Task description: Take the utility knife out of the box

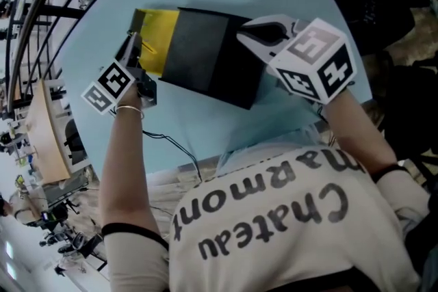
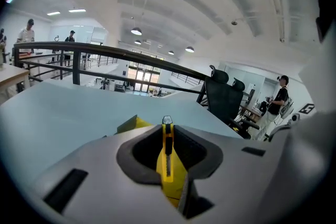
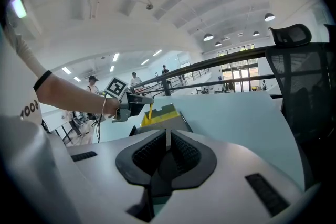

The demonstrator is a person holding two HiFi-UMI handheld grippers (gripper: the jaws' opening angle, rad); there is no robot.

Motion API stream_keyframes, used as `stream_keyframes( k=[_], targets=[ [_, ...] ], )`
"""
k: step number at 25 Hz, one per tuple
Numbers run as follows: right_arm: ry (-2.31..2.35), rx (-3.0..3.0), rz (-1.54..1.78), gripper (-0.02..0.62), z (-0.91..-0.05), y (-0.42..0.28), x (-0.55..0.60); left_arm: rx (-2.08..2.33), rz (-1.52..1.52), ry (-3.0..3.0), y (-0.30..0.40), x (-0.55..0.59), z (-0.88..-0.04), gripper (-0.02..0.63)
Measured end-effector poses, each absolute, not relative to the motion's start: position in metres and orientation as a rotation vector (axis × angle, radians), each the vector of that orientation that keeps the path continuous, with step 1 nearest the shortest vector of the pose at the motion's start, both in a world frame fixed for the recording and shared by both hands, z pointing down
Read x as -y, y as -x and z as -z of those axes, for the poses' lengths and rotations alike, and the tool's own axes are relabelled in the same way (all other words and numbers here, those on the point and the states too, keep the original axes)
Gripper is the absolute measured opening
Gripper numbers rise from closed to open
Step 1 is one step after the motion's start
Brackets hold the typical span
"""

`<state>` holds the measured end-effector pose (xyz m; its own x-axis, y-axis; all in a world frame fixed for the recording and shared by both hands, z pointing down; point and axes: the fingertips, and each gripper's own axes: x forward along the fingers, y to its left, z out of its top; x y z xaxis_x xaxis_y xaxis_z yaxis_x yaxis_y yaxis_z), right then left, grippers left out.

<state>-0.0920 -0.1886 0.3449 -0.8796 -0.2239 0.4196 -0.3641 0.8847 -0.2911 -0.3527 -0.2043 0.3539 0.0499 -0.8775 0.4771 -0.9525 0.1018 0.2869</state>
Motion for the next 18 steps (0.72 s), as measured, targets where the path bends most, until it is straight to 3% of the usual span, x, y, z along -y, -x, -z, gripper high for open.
stream_keyframes(
  k=[18],
  targets=[
    [-0.125,2.727,-0.55,0.049,-0.335,0.141,0.142,2.03,0.212,-1.943,0.325,0.124,-0.279,0.063]
  ],
)
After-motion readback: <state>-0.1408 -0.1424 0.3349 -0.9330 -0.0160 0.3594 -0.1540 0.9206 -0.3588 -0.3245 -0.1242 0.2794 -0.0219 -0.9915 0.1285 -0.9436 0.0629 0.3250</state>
